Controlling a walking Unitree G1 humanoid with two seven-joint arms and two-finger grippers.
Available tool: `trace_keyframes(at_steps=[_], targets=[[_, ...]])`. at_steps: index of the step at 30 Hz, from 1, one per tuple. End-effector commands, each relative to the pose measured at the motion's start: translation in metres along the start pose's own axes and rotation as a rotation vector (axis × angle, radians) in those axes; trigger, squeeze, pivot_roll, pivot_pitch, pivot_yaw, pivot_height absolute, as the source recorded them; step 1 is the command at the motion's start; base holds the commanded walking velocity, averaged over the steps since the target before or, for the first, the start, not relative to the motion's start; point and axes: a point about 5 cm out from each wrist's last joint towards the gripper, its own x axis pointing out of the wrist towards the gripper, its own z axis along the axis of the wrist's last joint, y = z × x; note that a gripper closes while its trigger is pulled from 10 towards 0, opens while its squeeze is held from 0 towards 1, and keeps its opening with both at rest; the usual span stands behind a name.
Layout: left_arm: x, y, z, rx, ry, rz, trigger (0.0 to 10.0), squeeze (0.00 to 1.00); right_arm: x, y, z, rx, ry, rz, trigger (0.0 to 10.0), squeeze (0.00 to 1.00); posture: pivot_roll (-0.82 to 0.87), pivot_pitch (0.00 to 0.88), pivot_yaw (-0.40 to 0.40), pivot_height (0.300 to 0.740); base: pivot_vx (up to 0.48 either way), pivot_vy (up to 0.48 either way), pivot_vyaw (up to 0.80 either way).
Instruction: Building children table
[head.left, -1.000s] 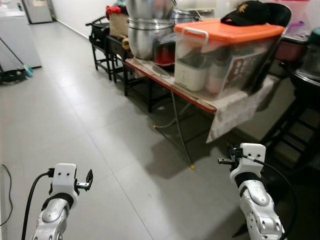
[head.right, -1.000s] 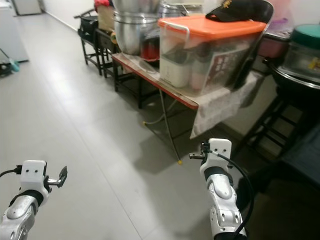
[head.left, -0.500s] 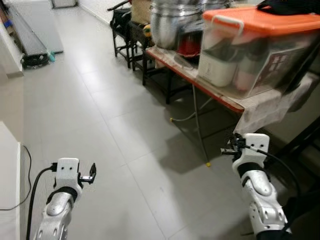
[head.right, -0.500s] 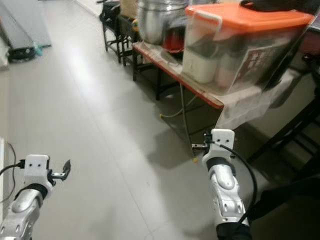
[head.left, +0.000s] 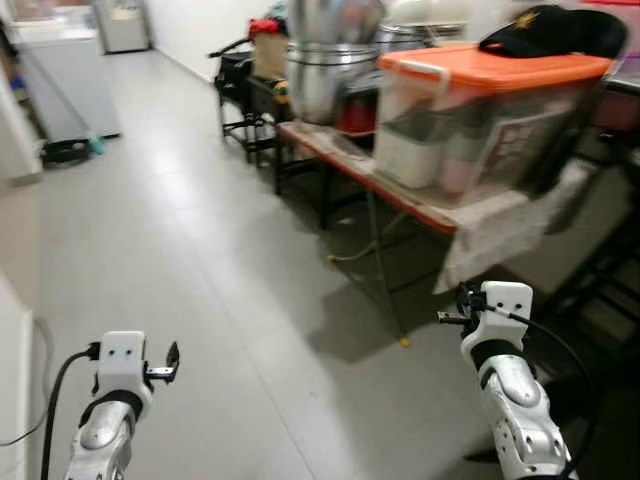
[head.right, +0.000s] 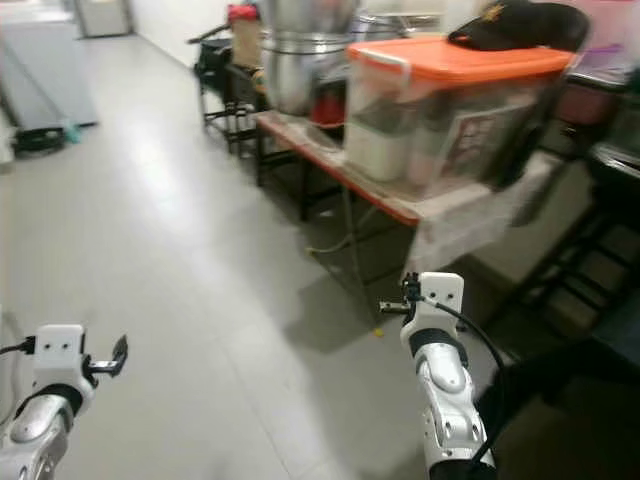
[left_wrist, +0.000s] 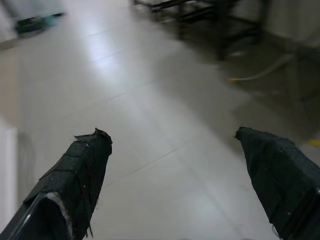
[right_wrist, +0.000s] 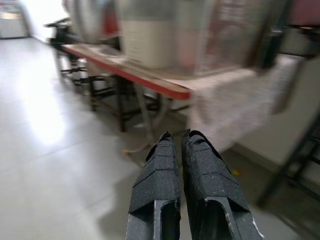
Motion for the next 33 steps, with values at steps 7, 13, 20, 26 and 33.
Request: trace_keyframes(at_steps=[7,13,20,26,33], targets=[[0.0019,0.0022,0.0065,0.023,-0.035,0.007,10.0,0.0,-0.0011,0.0012,-0.0047,0.009,0.018,-0.001,10.0,0.0,0.16,0.0,-0.033,0.74,0.0,0.0,-0.8],[0.0019,0.0024,0.0057,0.032,-0.03,-0.001,10.0,0.0,-0.0009,0.0012,-0.0038,0.001,0.013,-0.001,10.0,0.0,0.16,0.0,-0.034,0.74,0.261,0.0,-0.13],[0.0013,-0.0009,0.0031,0.001,-0.01,-0.017,10.0,0.0,-0.0011,0.0019,-0.0035,-0.002,0.012,0.001,10.0,0.0,0.17,0.0,-0.035,0.74,0.134,0.0,0.0],[0.0012,0.0016,0.0018,-0.003,-0.005,-0.008,10.0,0.0,-0.0009,0.0027,-0.0033,-0.001,0.011,0.003,10.0,0.0,0.17,0.0,-0.036,0.74,0.0,0.0,0.0],[0.0012,0.0037,0.0016,0.002,-0.003,-0.001,10.0,0.0,-0.0011,0.005,-0.004,0.001,0.012,0.006,10.0,0.0,0.17,0.0,-0.039,0.74,0.0,0.0,0.0]])
